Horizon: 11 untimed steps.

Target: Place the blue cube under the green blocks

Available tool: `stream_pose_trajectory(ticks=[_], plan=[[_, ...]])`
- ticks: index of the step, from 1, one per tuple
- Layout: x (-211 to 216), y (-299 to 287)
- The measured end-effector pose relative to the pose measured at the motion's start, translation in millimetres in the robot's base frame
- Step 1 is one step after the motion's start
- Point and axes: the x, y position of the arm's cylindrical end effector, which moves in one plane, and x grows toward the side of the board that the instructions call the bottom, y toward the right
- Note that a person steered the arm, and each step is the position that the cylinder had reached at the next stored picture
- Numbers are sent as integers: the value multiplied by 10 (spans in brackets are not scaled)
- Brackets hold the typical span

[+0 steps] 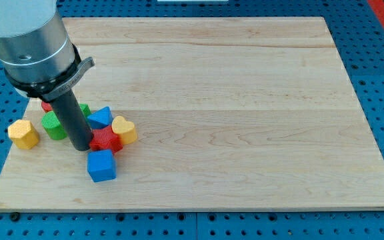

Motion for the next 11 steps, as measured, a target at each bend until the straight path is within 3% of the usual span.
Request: stream_pose_trajectory(ticks=[1,2,4,5,6,8,10,11], plan=[[11,104],[150,-286],[810,49],[868,470],[673,514],[296,282],[215,-20],[787,-799]])
